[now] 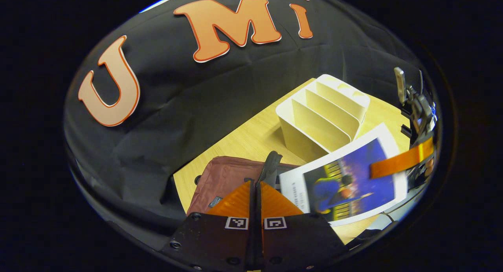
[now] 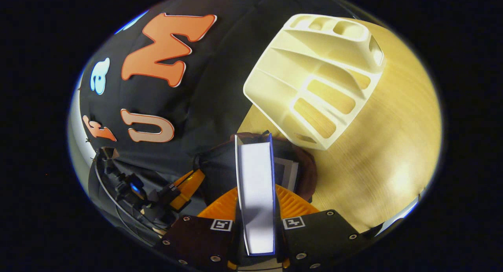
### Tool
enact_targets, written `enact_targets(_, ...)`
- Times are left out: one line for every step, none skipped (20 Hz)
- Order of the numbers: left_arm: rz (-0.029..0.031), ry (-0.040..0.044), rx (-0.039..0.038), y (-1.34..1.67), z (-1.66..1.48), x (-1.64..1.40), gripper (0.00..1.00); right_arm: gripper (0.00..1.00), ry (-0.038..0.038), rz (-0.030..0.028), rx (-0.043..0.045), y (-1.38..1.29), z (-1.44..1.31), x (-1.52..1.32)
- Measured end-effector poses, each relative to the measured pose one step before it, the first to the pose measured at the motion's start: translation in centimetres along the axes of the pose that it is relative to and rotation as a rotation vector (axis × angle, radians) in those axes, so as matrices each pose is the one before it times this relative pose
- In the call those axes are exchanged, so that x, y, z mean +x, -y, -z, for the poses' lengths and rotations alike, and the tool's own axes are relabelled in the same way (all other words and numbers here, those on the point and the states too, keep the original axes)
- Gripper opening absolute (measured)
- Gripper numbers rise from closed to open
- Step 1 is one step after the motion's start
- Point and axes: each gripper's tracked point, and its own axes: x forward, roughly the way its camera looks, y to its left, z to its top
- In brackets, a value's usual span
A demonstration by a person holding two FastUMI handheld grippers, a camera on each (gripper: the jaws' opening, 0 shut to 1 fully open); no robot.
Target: Open the schoolbag, grab two books from the bookshelf and put them into the schoolbag.
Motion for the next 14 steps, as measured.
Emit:
enact_targets(0.00031, 0.00200, 0.00649, 0.131, -0.106, -0.067, 0.00, 0.32, -0.00316, 0.00951, 0.00848, 0.308, 0.904, 1.743)
enact_targets(-0.00092, 0.00177, 0.00717, 0.209, -0.137, -0.276, 0.01, 0.32, -0.00435, 0.00168, 0.00701, 0.123, 0.515, 1.666)
enact_targets(-0.00153, 0.00196, 0.00973, 0.208, -0.090, -0.282, 0.01, 0.32, -0.00264, -0.01911, 0.01748, -0.656, 0.285, 1.658)
enact_targets(-0.00626, 0.00216, 0.01017, 0.178, -0.107, -0.235, 0.00, 0.32, 0.00425, -0.00761, 0.01116, -0.395, 0.196, 1.460)
enact_targets(-0.00408, 0.00045, 0.01360, 0.043, 0.195, -0.630, 0.01, 0.32, -0.00153, -0.00747, 0.00728, -0.345, 0.297, 1.290)
enact_targets(-0.00136, 0.00453, 0.01385, 0.245, -0.084, -0.111, 0.01, 0.32, 0.00049, -0.00569, 0.01521, -0.308, 0.315, 1.067)
enact_targets(-0.00350, 0.00354, 0.00999, 0.245, -0.061, -0.196, 0.01, 0.32, 0.00671, -0.00341, 0.01670, -0.106, 0.181, 0.623)
enact_targets(0.00526, 0.00118, 0.00831, 0.375, -0.051, -0.099, 0.01, 0.32, 0.01367, -0.00262, 0.00380, -0.187, 0.013, 0.871)
enact_targets(0.00811, 0.00171, 0.00383, 0.519, 0.098, -0.045, 0.01, 0.32, 0.01914, -0.00168, 0.00169, -0.445, -0.228, 0.884)
enact_targets(0.01101, 0.00323, -0.00405, 0.354, -0.143, 0.000, 0.01, 0.31, 0.01501, 0.00134, 0.00427, -0.196, -0.060, 0.639)
enact_targets(0.00731, 0.00422, -0.00460, 0.367, -0.023, -0.064, 0.01, 0.31, 0.01571, 0.00535, 0.00715, -0.048, -0.031, 0.367)
enact_targets(-0.00155, 0.00357, -0.00005, 0.036, -0.087, 0.057, 0.01, 0.31, 0.01461, 0.00531, 0.00714, -0.042, -0.075, 0.485)
enact_targets(-0.00786, 0.00028, 0.00100, -0.197, 0.080, 0.038, 0.01, 0.42, -0.00071, 0.01042, 0.00011, 0.060, 0.138, 0.195)
enact_targets(-0.00524, 0.00037, -0.00056, -0.204, 0.004, 0.059, 0.01, 0.32, 0.00388, 0.02511, -0.00502, 0.452, -0.079, 0.026)
